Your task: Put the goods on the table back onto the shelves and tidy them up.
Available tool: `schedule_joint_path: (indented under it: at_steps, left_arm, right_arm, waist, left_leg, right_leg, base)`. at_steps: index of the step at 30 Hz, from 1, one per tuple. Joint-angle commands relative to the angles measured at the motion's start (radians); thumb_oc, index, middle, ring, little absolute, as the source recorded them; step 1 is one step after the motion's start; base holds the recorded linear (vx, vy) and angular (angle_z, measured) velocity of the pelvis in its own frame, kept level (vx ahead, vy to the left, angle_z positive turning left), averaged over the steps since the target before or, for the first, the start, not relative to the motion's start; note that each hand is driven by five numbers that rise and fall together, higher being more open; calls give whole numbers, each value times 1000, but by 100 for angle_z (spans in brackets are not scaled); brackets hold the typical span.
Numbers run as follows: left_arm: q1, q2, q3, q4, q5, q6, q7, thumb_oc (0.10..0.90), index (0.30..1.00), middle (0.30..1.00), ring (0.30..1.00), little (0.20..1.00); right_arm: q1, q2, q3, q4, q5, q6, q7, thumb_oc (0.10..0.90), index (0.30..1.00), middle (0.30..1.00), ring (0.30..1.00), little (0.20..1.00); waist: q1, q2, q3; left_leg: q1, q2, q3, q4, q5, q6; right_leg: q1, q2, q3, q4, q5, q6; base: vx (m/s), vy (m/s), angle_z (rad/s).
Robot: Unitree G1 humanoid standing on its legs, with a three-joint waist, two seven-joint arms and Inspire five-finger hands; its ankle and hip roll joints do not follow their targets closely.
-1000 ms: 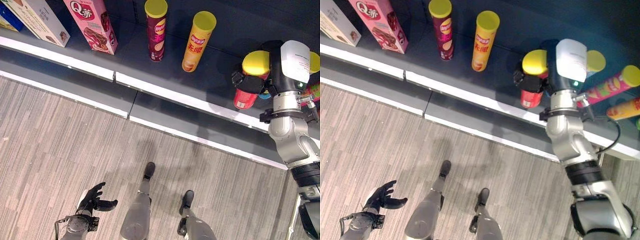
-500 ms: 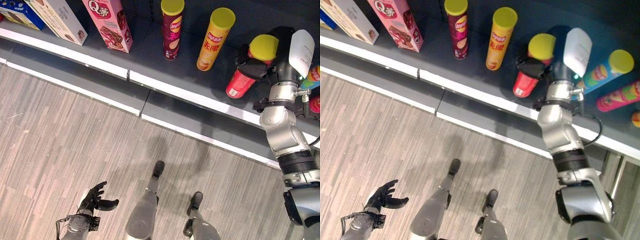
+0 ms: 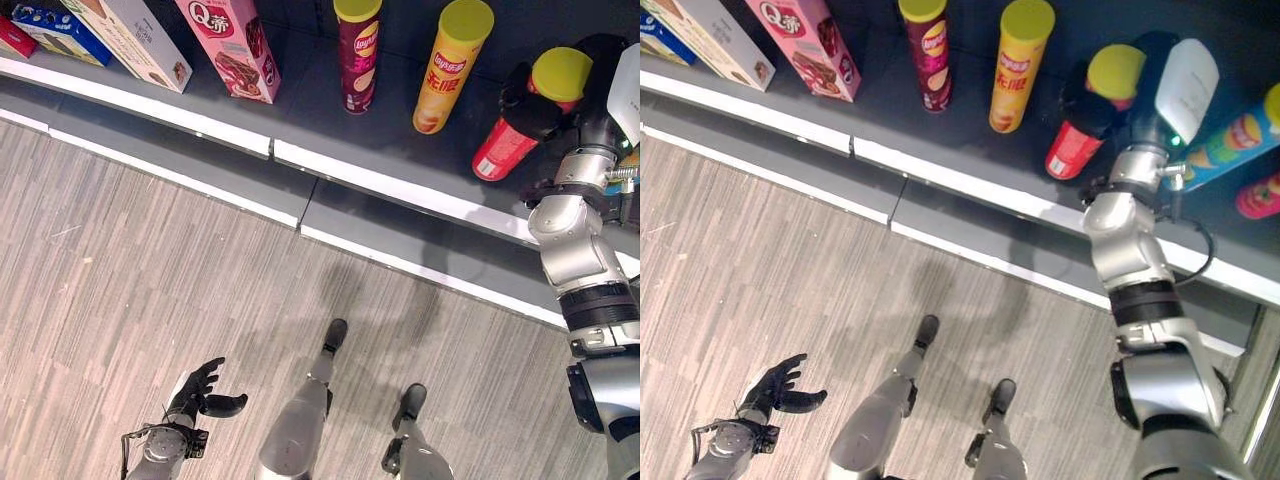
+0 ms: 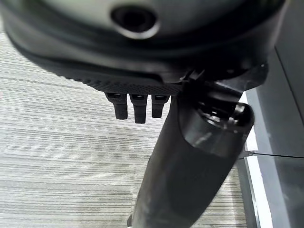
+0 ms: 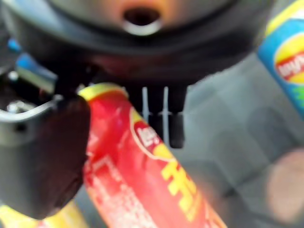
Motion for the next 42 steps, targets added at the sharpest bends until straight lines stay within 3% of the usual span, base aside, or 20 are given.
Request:
schedule_joint_path:
  at_steps: [1,21,42]
  left_arm:
    - [48,84,-30,5,-29,-40,44,800,900,900,900,900]
    - [33,83,-59,4,-52,-49,53,800,900,900,900,900]
    - [26,85,-95,-7,-62,-59,58,800,900,900,900,900]
  right_arm:
    - [-129,-90,43,-38,-13,-45,-91,400,300,300,300,300]
    - [-230,-82,102,139,45,-52,-118,400,300,300,300,300]
    - [-311,-135,197,301,80,-50,-115,400,300,300,300,300]
  waist:
    - [6,-60,-91]
    - [14,-32,-96]
    - [33,-16,-92]
  left_leg:
    - [-34,133,-54,191,-259,-96]
    - [-58,126,-64,196,-255,-100]
    - [-65,128,-75,181,-243,-108]
  right_leg:
    - [-84,-222,41,59,97,104]
    - [-91,-224,34,63,88,105]
    - [-91,-222,24,66,76,108]
  base:
    - [5,-23,4]
    - [0,0,0]
    - [3,0,1]
